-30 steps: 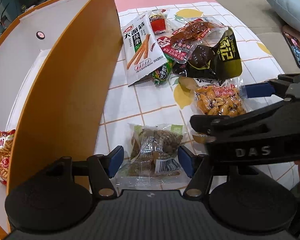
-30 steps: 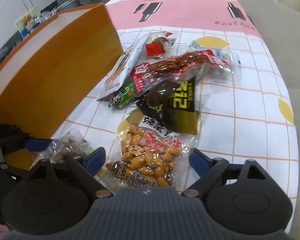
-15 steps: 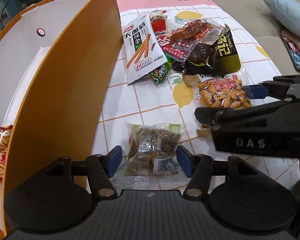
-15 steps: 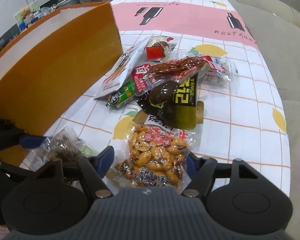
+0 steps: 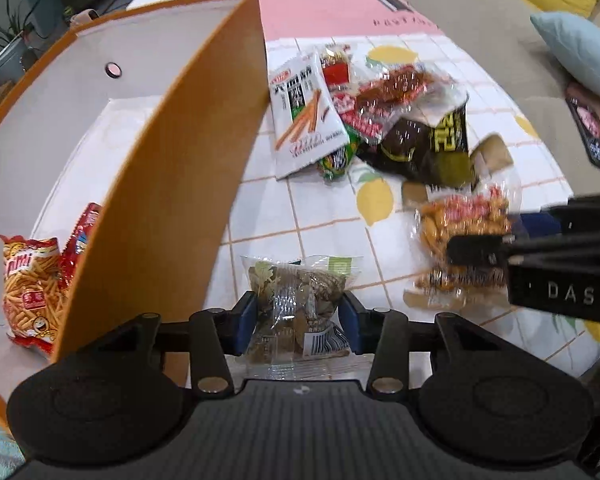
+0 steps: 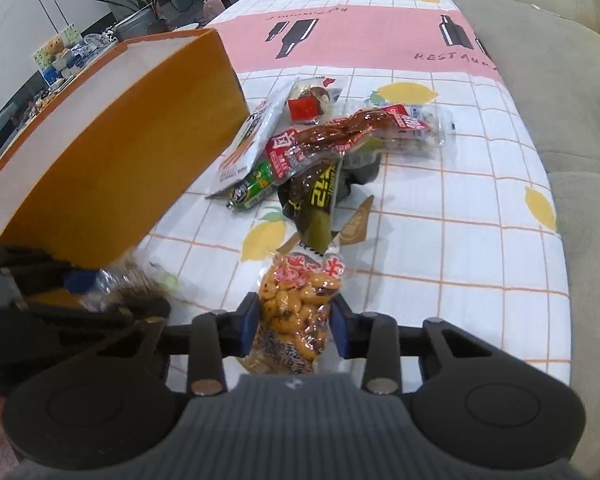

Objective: Organize snacks
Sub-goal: 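Lift both packets over the box and open both tools to release them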

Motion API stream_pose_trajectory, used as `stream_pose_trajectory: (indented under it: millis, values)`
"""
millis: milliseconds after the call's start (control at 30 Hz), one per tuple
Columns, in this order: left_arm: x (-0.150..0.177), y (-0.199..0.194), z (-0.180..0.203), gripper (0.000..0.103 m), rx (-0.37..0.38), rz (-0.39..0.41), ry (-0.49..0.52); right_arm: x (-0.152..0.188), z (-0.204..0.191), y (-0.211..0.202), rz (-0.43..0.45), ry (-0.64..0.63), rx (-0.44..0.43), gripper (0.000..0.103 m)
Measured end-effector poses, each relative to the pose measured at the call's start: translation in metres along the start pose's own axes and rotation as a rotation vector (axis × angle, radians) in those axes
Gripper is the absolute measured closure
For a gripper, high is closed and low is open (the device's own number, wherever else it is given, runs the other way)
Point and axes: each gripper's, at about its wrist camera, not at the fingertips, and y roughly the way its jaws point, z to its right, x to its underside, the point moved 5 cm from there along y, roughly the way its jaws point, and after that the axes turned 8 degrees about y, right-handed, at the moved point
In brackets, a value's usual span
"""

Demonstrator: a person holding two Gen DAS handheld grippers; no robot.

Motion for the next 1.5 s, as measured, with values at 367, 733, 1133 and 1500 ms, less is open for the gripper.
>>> stream_pose_trajectory:
  millis: [367,733,1133,1500]
  values:
    - [-0.007,-0.034,-0.001,0.057,0.008,0.065,-0.026,0.004,-0.017,-0.039,0.060,-0.050,-0.035,0.081]
    - [-0.021,-0.069,-0.008,0.057,0.020,0.143,-0.062,-0.003,-0.039,-0.087,0.144,-0.066,-0.120,0.081]
    - [-0.051,-0.108,-0.037,0.057,-0.050,0.224,-0.016,-0.053,-0.070,-0.123,0.261,-0.108,-0.206,0.081]
    - [-0.065,-0.112,-0.121,0.057,-0.106,0.210,-0.106,-0.109,-0.144,-0.100,0.278,-0.226,-0.322,0.081]
